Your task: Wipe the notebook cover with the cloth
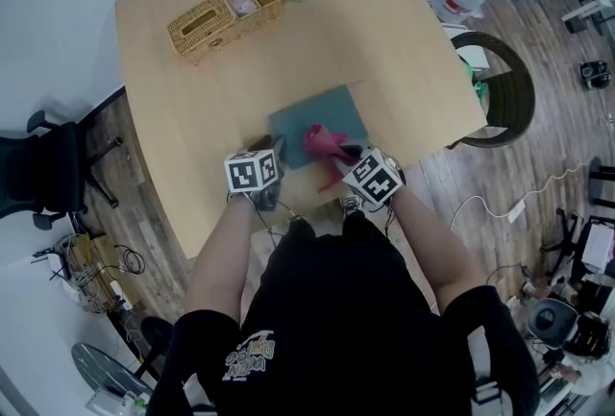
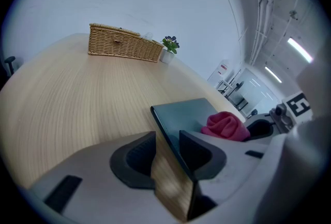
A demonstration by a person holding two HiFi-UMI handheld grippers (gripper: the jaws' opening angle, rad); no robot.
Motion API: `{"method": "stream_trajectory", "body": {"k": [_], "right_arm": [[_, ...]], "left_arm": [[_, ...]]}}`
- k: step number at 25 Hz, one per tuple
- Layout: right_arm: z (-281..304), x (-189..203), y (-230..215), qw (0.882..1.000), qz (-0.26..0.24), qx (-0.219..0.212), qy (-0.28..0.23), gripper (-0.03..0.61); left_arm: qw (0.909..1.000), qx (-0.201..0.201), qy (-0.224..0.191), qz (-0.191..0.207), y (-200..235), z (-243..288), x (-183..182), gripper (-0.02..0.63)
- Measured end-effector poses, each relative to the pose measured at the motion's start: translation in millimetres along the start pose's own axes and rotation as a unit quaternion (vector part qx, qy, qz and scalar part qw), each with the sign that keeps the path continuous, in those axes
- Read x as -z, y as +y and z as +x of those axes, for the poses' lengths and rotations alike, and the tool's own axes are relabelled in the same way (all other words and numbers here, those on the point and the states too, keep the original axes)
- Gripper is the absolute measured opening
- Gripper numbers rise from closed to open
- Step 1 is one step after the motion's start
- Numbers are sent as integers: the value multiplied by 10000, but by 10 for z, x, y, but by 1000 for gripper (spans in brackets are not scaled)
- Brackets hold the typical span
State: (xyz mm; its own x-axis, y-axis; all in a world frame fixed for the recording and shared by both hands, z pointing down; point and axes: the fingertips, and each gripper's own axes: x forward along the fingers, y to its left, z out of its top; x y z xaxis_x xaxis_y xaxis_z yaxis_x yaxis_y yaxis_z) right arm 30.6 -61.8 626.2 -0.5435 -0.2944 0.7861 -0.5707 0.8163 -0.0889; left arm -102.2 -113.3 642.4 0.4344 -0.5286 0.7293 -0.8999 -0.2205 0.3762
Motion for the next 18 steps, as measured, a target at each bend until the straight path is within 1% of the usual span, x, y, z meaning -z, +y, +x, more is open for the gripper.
{"method": "stream_trajectory", "body": {"k": [5, 11, 15, 18], "right_arm": [[-35, -78, -191, 9999, 15, 154, 15, 67], [-17, -210, -632, 9986, -19, 503, 141, 69], [9, -344, -982, 9962, -90, 836, 206, 69], [28, -425, -1250, 9927, -265, 1126, 352, 69]], "left_arm": [[10000, 49, 11, -23, -22, 19, 36, 137], [9999, 124, 28, -66, -42, 55, 73, 137], [9999, 133, 18, -66, -38, 58, 63, 137], [9999, 116, 32, -57, -42, 47, 53, 137]]}}
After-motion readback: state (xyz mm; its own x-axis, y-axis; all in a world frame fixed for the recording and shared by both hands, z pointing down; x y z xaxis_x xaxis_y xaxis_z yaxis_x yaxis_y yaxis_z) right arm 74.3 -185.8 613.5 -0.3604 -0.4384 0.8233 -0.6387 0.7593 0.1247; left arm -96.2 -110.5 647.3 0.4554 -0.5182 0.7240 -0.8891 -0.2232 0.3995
